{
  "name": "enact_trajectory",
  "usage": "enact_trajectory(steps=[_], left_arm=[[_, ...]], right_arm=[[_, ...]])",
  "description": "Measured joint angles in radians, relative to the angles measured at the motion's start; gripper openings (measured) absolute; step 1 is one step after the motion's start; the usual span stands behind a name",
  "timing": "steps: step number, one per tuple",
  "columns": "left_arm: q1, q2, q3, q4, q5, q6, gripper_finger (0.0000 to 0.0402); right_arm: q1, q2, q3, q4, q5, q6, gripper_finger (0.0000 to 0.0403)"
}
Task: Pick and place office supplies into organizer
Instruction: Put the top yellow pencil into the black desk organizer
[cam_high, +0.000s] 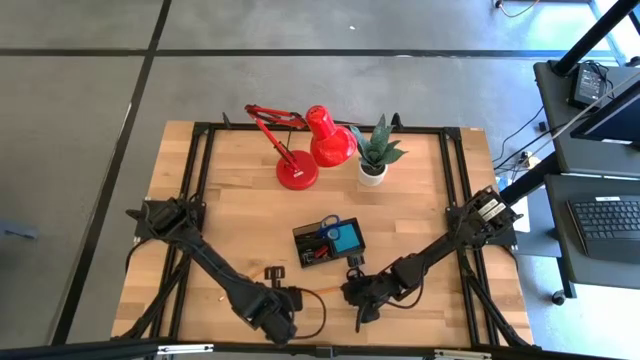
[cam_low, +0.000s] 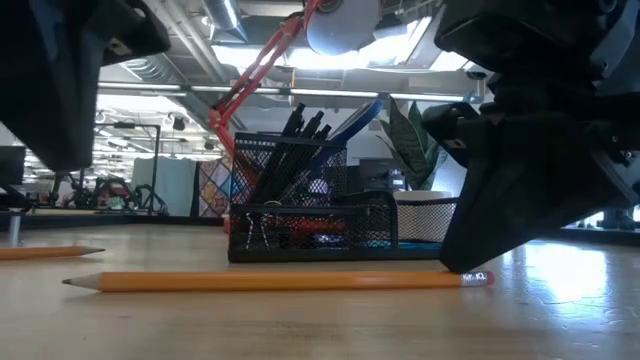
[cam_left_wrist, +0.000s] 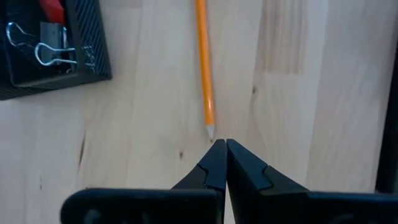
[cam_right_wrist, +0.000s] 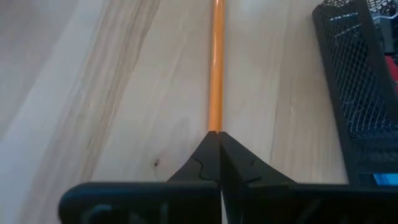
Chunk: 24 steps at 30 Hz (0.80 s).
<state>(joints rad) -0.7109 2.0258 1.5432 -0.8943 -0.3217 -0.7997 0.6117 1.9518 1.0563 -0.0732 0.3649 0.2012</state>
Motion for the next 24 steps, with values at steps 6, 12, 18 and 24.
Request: enact_trajectory(steps=[6,12,18,24], left_arm=[[0.008,0.0,0.0,0.012,-0.097,-0.003,0.0004],[0.061,0.001,0.001,0.104,-0.079,0.036,0.0019],[0.106,0.025,0.001,0.177,0.04,0.103,0.0058],[0.14,0.063,0.001,0.164,0.136,0.099,0.0095]], right_arm=[[0.0,0.0,0.003,-0.007,-0.001,0.022,0.0002],[0.0,0.0,0.003,-0.008,-0.001,0.03,0.0001],[-0.001,0.001,0.003,-0.008,-0.002,0.03,0.0001],[-0.001,0.001,0.003,-0.01,-0.016,0.032,0.0001]])
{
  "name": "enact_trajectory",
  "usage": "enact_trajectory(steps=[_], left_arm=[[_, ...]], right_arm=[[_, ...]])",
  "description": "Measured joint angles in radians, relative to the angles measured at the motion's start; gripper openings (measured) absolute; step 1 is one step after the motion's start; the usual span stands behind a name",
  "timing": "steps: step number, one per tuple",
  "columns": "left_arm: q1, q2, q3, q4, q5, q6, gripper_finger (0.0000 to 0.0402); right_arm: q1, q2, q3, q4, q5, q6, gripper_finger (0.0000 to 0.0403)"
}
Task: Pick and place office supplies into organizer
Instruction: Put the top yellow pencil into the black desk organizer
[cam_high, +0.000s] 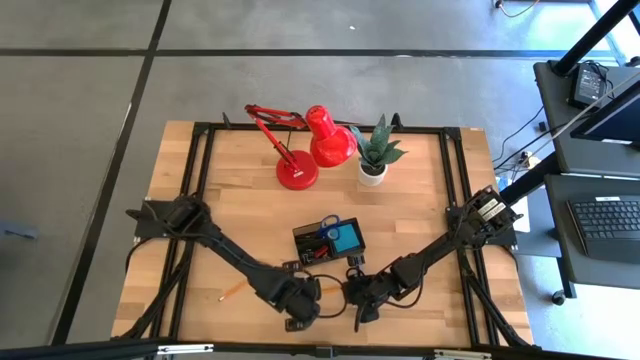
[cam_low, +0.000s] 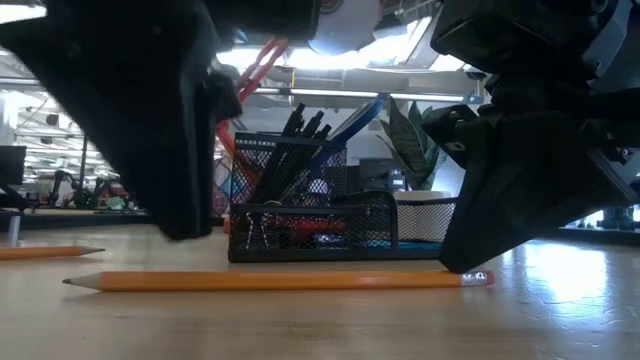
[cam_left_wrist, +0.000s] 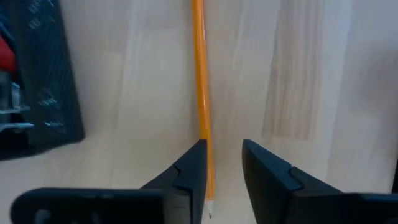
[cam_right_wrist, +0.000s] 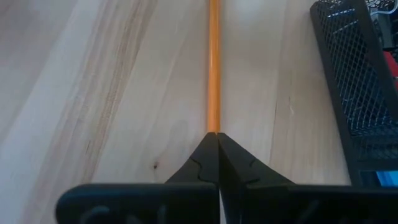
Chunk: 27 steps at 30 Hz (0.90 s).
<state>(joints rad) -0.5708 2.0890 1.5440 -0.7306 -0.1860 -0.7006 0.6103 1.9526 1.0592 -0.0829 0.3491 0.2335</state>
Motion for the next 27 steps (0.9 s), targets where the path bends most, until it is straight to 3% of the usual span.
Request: enact_trajectory(steps=[11,15,23,27], left_arm=[[0.054,0.071,0.006,-0.032,0.145,-0.001,0.0107],[0.069,0.078,0.007,-0.049,0.201,-0.008,0.0086],[0.072,0.087,0.005,-0.058,0.217,-0.019,0.0021],[0.073,0.101,0.008,-0.061,0.256,-0.015,0.001]], right_arm=[[0.0,0.002,0.0,0.003,-0.003,0.001,0.0],[0.0,0.002,-0.001,0.003,-0.003,0.002,0.0],[0.0,0.002,-0.001,0.004,-0.003,0.001,0.0],[0.0,0.003,-0.001,0.007,0.012,-0.002,0.0]])
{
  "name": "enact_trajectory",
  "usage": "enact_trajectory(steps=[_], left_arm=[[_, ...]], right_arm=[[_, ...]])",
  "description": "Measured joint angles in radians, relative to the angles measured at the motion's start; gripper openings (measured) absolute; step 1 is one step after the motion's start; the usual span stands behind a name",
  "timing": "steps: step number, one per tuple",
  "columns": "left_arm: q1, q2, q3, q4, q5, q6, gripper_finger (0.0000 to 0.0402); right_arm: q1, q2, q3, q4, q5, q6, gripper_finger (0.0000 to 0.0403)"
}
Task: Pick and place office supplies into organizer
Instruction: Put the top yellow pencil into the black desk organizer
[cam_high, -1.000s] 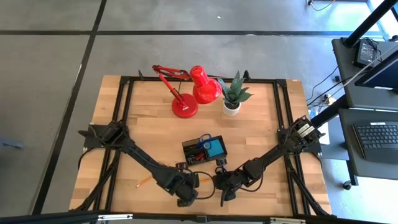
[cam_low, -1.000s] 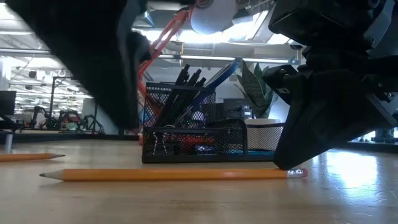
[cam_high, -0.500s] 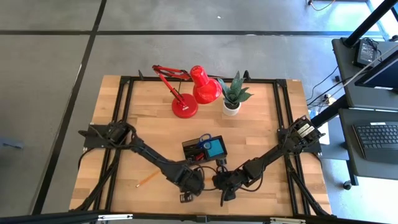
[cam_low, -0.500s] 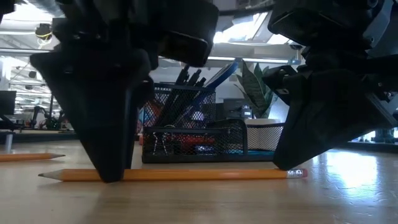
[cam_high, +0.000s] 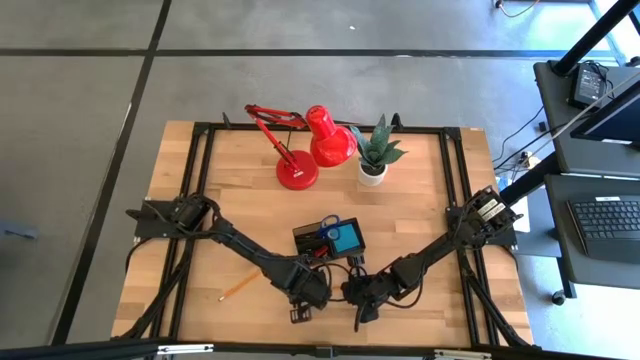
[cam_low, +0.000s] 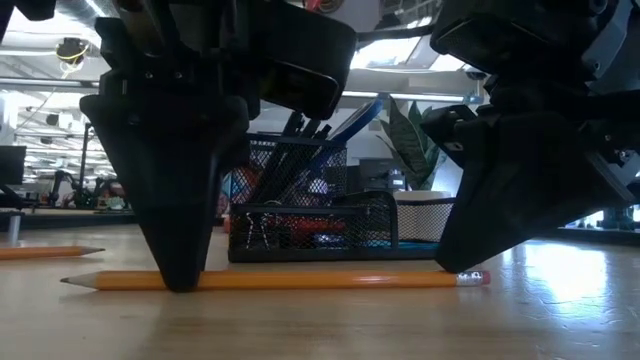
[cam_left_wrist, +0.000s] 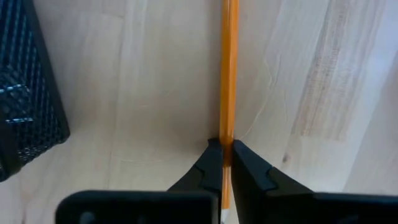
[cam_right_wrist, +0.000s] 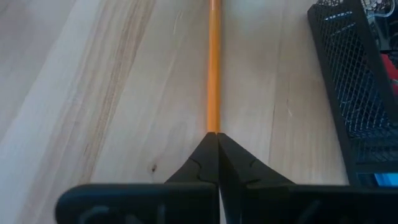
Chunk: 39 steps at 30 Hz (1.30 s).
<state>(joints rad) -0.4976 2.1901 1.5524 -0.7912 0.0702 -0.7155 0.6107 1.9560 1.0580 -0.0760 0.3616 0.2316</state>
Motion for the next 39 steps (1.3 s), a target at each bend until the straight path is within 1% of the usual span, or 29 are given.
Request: enact_trajectory(steps=[4,9,12,15,18,21,24,25,30,36,39], left_arm=[[0.0,0.002,0.0,0.001,0.012,0.001,0.0013],[0.0,0.002,0.0,0.001,0.019,0.005,0.0009],[-0.001,0.002,0.0,0.001,0.023,0.005,0.0009],[-0.002,0.002,0.0,0.001,0.027,0.005,0.0009],[-0.002,0.002,0.0,0.003,0.026,0.004,0.0009],[-0.003,0.002,0.0,0.007,0.023,0.004,0.0008],[-0.003,0.002,0.0,0.008,0.02,0.005,0.0007],[-0.004,0.002,0.0,0.009,0.019,0.008,0.0007],[-0.005,0.002,0.0,0.014,0.013,0.02,0.0007],[-0.005,0.003,0.0,0.022,0.007,0.023,0.0007],[-0.001,0.002,0.0,0.025,0.008,0.031,0.0007]], right_arm=[[0.001,0.0,-0.001,0.009,-0.001,-0.033,0.0009],[0.01,0.002,0.014,0.001,-0.005,-0.061,0.0036],[0.018,0.002,0.023,0.002,-0.005,-0.068,0.0067],[0.023,0.002,0.025,0.006,0.003,-0.026,0.0108],[0.029,0.002,0.017,0.007,0.045,0.034,0.0145],[0.046,0.002,-0.013,0.008,0.091,0.1,0.0171],[0.072,0.002,-0.065,0.102,0.118,0.144,0.0186],[0.081,0.002,-0.088,0.142,0.141,0.157,0.0189],[0.113,0.0,-0.205,0.382,0.211,0.203,0.0192],[0.128,0.0,-0.327,0.609,0.214,0.235,0.0189],[0.127,0.0,-0.359,0.637,0.214,0.24,0.0189]])
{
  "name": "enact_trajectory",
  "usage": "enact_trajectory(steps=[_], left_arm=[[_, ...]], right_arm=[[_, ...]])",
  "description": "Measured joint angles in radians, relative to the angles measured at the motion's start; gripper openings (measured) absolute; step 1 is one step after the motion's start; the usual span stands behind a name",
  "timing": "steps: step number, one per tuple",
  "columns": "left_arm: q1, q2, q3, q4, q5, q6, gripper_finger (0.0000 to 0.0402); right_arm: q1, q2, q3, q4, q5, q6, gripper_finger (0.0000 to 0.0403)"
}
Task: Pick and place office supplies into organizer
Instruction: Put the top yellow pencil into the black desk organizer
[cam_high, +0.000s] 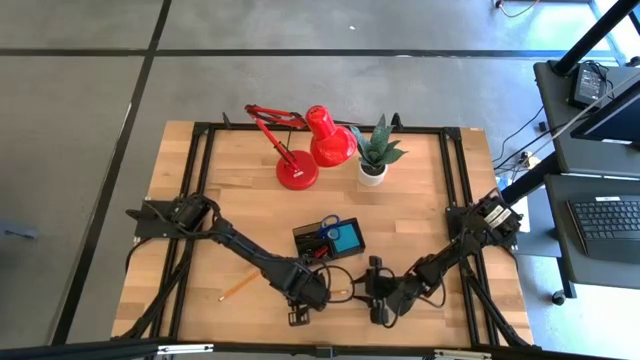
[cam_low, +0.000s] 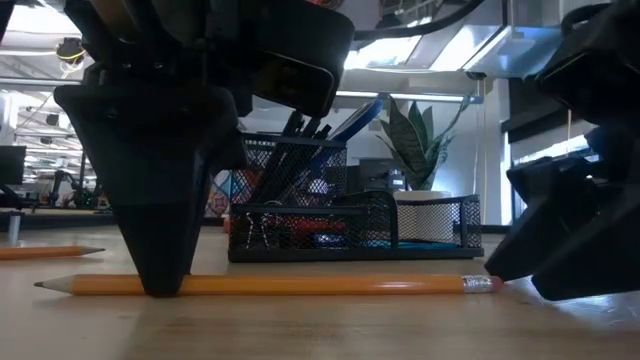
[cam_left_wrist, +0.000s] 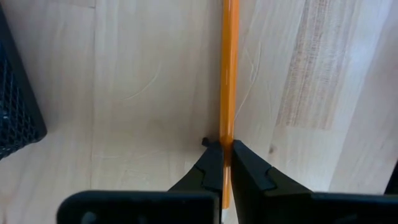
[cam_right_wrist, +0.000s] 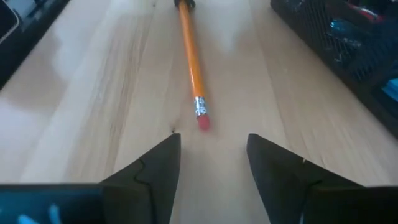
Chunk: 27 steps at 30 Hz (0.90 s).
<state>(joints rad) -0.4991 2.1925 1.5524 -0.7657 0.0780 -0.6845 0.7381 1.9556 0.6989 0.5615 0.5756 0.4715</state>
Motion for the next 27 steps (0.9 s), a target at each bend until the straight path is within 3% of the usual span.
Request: enact_trajectory(steps=[13,27], left_arm=[[0.029,0.001,-0.003,0.035,0.013,0.0,0.0007],[0.037,0.002,-0.004,0.048,-0.013,-0.033,0.0007]], right_arm=[[-0.008,0.091,0.032,0.031,0.039,0.049,0.018],[-0.014,0.103,0.032,0.026,0.039,0.047,0.0079]])
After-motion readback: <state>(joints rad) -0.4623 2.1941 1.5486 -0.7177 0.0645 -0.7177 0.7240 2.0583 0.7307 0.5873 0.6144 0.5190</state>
